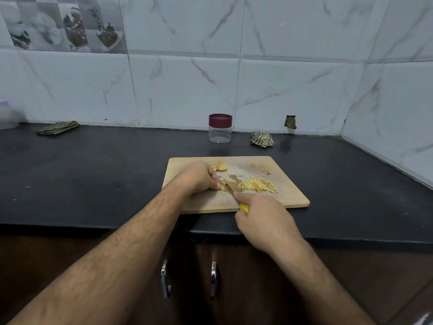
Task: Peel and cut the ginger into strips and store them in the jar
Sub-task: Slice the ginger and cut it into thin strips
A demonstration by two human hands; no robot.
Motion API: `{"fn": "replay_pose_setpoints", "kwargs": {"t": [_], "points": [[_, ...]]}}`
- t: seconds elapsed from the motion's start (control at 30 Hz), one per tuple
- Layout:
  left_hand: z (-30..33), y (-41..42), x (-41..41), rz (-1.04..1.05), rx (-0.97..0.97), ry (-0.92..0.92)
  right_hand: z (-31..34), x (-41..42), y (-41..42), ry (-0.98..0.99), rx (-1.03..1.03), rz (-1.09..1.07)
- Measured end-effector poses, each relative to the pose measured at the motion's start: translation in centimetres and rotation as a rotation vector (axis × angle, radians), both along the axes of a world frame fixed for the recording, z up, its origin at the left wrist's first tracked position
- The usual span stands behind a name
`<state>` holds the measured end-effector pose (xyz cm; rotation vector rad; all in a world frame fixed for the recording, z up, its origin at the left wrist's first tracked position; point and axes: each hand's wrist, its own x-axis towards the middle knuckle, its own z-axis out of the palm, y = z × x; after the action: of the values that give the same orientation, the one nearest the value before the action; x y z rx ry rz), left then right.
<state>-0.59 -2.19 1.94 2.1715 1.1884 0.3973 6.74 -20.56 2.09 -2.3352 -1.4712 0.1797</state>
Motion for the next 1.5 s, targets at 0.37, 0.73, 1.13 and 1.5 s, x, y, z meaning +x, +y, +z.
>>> {"fn": "replay_pose_setpoints", "kwargs": {"t": [0.37,0.73,1.13,1.5], "points": [[-0.4,-0.2,0.1,0.046,0.057,-0.016,0.0,0.1,1.6,0.026,0.008,0.024],[-0.4,0.0,0.2,0.081,0.038,0.006,-0.2,-0.1,2.0,-0.036,-0.036,0.023],[-0.4,0.0,0.1,0.089,0.032,0.004,-0.2,0.2,0.8,-0.016,0.027,0.039],[-0.4,0.0,0.1,0.077,0.026,-0.015,-0.1,0.0,2.8,-0.037,-0.03,0.047]]}}
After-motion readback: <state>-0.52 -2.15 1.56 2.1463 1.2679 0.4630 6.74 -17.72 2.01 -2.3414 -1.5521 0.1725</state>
